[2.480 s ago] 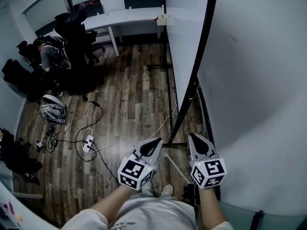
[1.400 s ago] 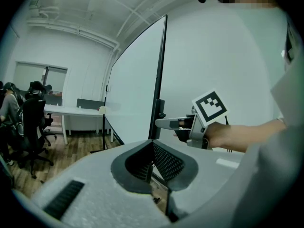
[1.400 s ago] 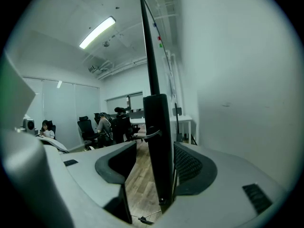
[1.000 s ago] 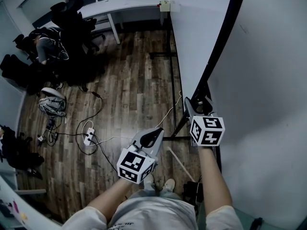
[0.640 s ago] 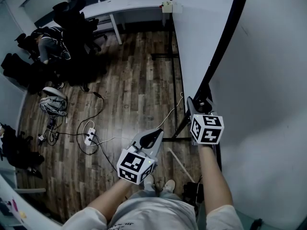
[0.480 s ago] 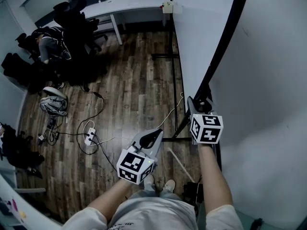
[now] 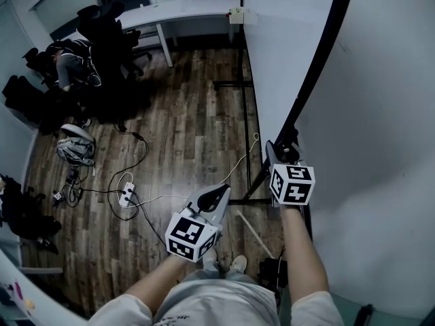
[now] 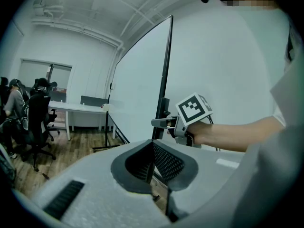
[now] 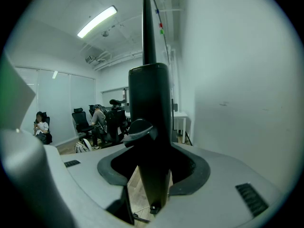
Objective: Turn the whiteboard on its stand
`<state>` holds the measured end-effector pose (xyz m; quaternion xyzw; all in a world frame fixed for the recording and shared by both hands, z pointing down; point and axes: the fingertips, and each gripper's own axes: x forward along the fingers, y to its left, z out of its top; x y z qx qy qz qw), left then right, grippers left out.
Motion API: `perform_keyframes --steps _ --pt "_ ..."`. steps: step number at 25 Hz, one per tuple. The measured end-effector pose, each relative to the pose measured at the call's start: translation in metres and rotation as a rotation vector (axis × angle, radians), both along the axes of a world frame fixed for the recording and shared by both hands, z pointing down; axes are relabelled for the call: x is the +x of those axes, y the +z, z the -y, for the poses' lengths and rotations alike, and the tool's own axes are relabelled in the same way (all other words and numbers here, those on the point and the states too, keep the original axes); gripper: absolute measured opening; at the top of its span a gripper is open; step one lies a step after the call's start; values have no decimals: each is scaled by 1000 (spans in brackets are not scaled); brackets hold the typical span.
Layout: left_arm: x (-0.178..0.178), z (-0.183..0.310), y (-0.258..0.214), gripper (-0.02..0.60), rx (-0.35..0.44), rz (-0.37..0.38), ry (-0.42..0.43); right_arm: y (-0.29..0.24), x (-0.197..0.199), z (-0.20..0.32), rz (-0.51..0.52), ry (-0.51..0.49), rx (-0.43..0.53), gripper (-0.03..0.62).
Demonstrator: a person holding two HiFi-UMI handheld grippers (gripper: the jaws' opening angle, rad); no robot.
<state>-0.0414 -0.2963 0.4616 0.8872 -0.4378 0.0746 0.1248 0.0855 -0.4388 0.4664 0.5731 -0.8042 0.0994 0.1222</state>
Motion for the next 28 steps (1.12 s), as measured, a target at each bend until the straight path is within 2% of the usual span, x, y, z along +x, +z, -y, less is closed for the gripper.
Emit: perform_keyframes --steps 14,28 --pt "2 -51 -9 9 9 0 24 -6 23 -88 -5 20 5 186" --pt "33 -85 -23 9 14 -7 112 -16 57 -204 -19 17 -16 186"
